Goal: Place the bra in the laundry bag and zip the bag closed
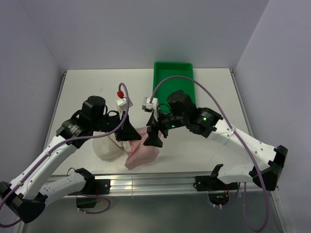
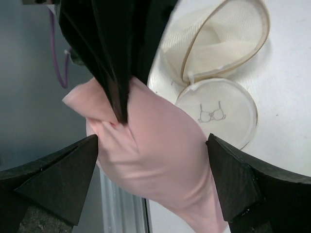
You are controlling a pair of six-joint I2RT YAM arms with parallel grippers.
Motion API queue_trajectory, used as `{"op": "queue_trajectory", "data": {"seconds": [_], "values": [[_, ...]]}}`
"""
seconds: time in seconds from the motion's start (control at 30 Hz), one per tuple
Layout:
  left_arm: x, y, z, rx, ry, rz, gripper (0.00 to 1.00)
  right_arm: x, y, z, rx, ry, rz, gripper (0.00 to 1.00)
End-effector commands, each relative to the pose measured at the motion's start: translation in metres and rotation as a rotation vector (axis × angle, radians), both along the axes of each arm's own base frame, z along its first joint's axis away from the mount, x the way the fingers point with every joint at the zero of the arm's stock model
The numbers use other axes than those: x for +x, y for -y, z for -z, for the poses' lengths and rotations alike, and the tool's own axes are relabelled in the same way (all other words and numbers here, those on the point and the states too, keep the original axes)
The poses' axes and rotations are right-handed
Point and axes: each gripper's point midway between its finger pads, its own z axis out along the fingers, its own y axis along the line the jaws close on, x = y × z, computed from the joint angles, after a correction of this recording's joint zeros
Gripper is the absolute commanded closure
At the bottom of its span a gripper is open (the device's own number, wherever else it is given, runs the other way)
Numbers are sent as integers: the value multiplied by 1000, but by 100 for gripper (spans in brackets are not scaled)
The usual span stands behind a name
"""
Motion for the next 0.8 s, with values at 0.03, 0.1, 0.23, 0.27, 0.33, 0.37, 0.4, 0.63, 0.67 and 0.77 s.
{"op": "queue_trajectory", "data": {"seconds": [0.03, 0.1, 0.23, 0.27, 0.33, 0.37, 0.4, 0.63, 0.67, 0.77], "values": [[-20, 2, -35, -124, 140, 108, 100, -5, 16, -39, 154, 48, -37, 0], [-21, 3, -39, -131, 141, 122, 100, -15, 14, -42, 177, 8, -82, 0], [-21, 6, -41, -134, 147, 139, 100, -36, 4, -10, 103, -113, -176, 0], [-21, 7, -41, -135, 145, 147, 100, -39, 2, -2, 83, -121, -182, 0], [-20, 9, -41, -132, 150, 147, 100, -48, 0, 9, 76, -156, -210, 0], [-17, 10, -41, -129, 150, 142, 100, -51, 0, 10, 80, -170, -220, 0], [-16, 11, -40, -123, 148, 137, 100, -52, 0, 10, 85, -176, -223, 0], [-5, 13, -40, -108, 154, 96, 100, -60, 3, 6, 126, -174, -205, 26], [-4, 13, -39, -106, 152, 91, 100, -60, 3, 2, 142, -163, -200, 41], [1, 12, -36, -95, 155, 58, 100, -53, 3, -1, 169, -140, -147, 72]]}}
